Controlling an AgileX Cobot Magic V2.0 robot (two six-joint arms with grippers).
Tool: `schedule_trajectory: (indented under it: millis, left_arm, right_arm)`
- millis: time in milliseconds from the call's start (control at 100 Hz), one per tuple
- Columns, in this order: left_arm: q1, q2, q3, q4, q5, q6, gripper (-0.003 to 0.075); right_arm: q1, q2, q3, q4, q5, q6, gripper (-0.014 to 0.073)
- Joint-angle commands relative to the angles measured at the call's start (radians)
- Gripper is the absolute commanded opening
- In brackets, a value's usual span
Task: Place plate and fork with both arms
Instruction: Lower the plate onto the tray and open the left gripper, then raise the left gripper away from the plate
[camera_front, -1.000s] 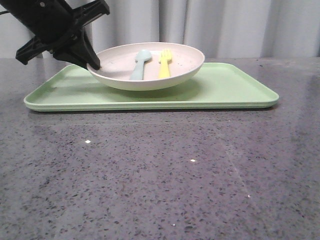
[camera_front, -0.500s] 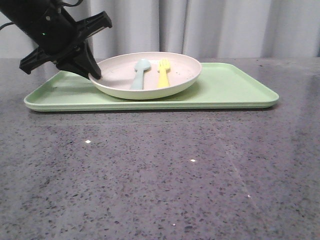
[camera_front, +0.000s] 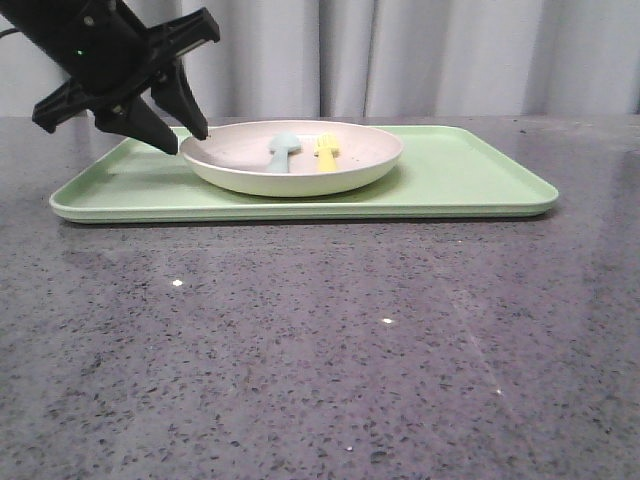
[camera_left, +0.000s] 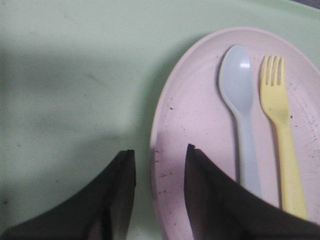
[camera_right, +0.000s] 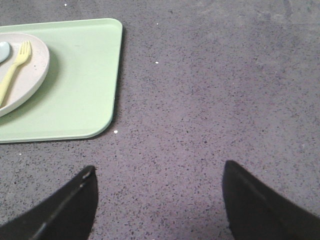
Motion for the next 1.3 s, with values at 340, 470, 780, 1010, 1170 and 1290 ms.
schedule_trajectory:
  millis: [340,470,780,1010,1170,1290]
  left_arm:
    - [0.015,-0.286,0.081,0.16,-0.004,-0.009,0.0239]
    - [0.043,-0.385,0.162,0.204,-0.004,-0.009,0.0239]
    - [0.101,-0.641,0.336,0.317,0.015,-0.009,0.0239]
    - [0.101,-0.825,0.455,0.361,0.031,-0.009,0.0239]
    - [0.101,-0.928,0.519,0.434,0.038,-0.074,0.0239]
    - [0.101,-0.986,0.547,0.474,0.072,-0.109,0.0239]
  right_arm:
    - [0.079,0.135,-0.134,0.014,-0.008,-0.008,0.0527]
    - [0.104,0.209,-0.214,0.014,0.043,-0.008,0.0527]
    - [0.198,0.421,-0.41,0.014,0.134,-0.008,0.0527]
    - [0.278,0.601,-0.576,0.01,0.202,-0.009,0.0527]
    - [0.313,0.708,-0.673,0.01,0.217,-0.009,0.0527]
    - [0.327,0.774,-0.738,0.01,0.219,-0.009,0.0527]
